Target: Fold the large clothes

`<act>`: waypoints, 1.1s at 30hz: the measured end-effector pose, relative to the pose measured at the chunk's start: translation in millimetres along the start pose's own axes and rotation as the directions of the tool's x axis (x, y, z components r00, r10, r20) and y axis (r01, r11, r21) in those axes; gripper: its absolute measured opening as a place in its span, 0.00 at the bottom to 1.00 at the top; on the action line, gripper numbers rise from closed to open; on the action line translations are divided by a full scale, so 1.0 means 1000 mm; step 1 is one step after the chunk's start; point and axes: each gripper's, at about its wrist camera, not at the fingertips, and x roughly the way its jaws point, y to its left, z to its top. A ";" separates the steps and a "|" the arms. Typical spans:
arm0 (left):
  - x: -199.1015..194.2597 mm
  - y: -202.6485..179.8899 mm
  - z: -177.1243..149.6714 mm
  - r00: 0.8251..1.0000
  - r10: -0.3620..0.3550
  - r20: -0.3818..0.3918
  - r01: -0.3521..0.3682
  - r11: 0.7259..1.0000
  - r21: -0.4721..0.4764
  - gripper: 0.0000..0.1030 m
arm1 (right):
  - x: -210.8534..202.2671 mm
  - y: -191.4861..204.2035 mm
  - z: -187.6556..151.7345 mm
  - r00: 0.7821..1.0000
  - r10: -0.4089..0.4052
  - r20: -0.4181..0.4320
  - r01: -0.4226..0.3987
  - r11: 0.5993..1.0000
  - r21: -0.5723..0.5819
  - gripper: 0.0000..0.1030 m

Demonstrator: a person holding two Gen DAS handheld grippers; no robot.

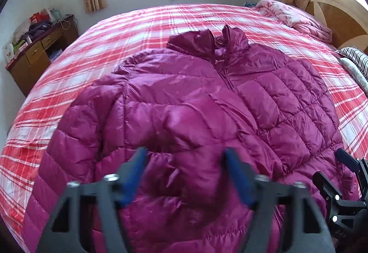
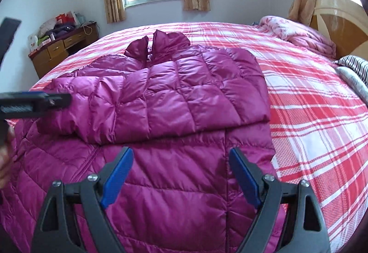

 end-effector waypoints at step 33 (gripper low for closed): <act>-0.047 0.007 0.009 0.939 0.195 0.283 -0.217 0.975 0.049 0.82 | 0.007 -0.042 0.088 0.997 0.009 0.075 -0.014 0.997 0.070 0.57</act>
